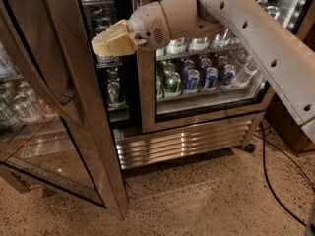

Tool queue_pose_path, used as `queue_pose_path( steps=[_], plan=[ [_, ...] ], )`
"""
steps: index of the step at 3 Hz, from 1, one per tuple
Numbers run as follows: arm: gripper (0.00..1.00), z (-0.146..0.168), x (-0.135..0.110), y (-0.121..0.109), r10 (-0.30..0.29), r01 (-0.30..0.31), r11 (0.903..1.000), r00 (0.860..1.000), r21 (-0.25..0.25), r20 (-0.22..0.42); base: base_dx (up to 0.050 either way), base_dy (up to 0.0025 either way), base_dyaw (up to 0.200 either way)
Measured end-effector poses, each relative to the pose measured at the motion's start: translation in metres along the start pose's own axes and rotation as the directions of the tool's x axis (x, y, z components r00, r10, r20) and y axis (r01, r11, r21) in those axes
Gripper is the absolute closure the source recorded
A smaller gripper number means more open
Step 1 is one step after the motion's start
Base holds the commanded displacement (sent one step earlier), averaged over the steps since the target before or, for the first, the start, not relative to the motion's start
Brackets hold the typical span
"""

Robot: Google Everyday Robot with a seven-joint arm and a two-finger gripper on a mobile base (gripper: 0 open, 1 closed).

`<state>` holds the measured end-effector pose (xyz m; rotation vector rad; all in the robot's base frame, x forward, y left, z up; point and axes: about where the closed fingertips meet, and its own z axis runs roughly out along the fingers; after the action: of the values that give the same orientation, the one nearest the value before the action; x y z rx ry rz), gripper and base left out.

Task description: Open left fridge door

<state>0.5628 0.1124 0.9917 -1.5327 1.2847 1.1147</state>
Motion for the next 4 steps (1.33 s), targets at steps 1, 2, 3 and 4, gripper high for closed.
queue_pose_path(
  steps=[1,2,3,4],
  plan=[
    [1.00,0.015,0.003,0.006,0.012,-0.013,0.9986,1.000,-0.052,-0.016,0.000,0.00000,0.000],
    [1.00,0.067,0.006,0.044,0.027,-0.028,0.9589,1.000,-0.282,-0.010,0.000,0.00000,0.000],
    [1.00,0.096,-0.003,0.076,0.007,-0.008,0.8963,1.000,-0.443,-0.005,0.000,0.00000,0.000],
    [1.00,0.108,-0.007,0.089,0.000,0.005,0.8550,1.000,-0.519,0.010,0.000,0.00000,0.000]
  ],
)
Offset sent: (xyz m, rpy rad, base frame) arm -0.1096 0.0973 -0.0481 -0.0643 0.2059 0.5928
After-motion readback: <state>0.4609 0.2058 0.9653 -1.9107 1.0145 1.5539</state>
